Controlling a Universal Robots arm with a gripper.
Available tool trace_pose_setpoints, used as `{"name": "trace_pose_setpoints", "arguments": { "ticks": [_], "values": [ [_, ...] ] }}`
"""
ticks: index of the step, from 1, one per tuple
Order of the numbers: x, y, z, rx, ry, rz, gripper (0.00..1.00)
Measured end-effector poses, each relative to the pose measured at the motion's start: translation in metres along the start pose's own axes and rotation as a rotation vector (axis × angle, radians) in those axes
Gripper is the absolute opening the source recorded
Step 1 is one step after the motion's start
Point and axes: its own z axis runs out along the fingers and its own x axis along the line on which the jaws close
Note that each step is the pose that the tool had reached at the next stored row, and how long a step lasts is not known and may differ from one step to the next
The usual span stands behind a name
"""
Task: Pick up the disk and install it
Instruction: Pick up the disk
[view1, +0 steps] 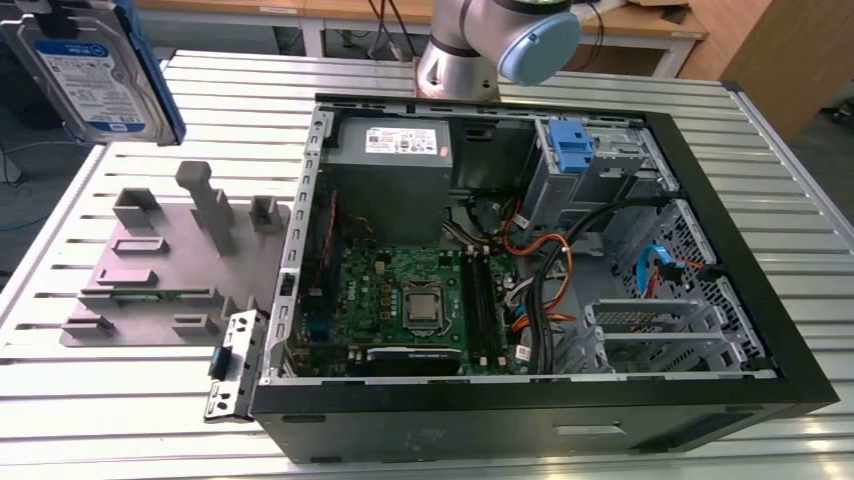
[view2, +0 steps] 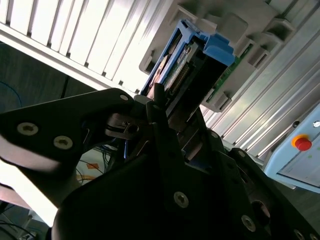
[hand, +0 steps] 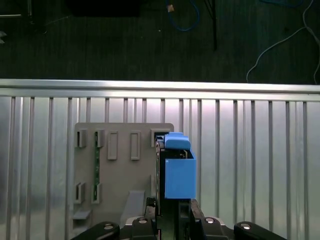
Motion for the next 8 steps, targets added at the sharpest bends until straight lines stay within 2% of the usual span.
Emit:
{"name": "trace_pose_setpoints", "arguments": {
  "ticks": [8],
  "values": [
    [-0.0009, 0.0005, -0.0203, 0.0002, -0.0001, 0.0, 0.35]
  ]
}}
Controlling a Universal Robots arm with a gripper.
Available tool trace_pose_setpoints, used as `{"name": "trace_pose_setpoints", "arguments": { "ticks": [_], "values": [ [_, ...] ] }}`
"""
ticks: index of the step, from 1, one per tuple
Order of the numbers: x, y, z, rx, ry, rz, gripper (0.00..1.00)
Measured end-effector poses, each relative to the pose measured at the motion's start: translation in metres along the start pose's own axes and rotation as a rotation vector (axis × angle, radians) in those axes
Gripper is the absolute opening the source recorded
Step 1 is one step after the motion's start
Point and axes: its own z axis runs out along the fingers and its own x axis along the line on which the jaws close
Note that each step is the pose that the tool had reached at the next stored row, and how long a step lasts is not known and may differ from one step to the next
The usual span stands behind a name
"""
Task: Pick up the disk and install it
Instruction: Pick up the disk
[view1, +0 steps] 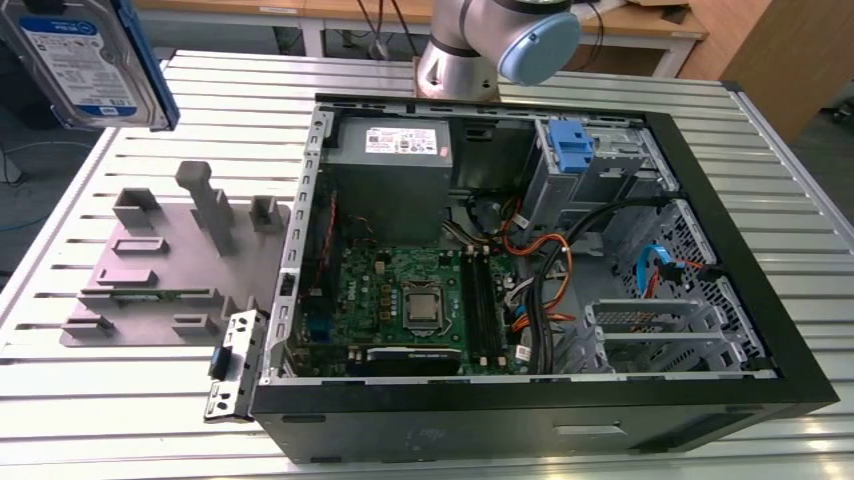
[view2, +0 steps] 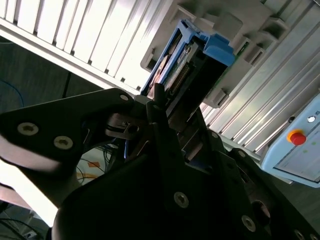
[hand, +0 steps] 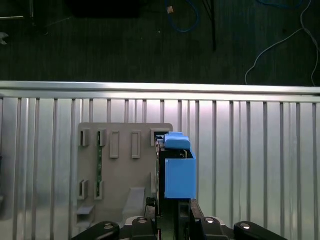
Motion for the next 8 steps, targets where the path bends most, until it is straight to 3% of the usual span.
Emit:
{"name": "trace_pose_setpoints", "arguments": {
  "ticks": [7, 8],
  "values": [
    [-0.0006, 0.0004, -0.0151, -0.0001, 0.0, 0.0, 0.35],
    [-0.0012, 0.0007, -0.0286, -0.0001, 0.0, 0.0, 0.35]
  ]
}}
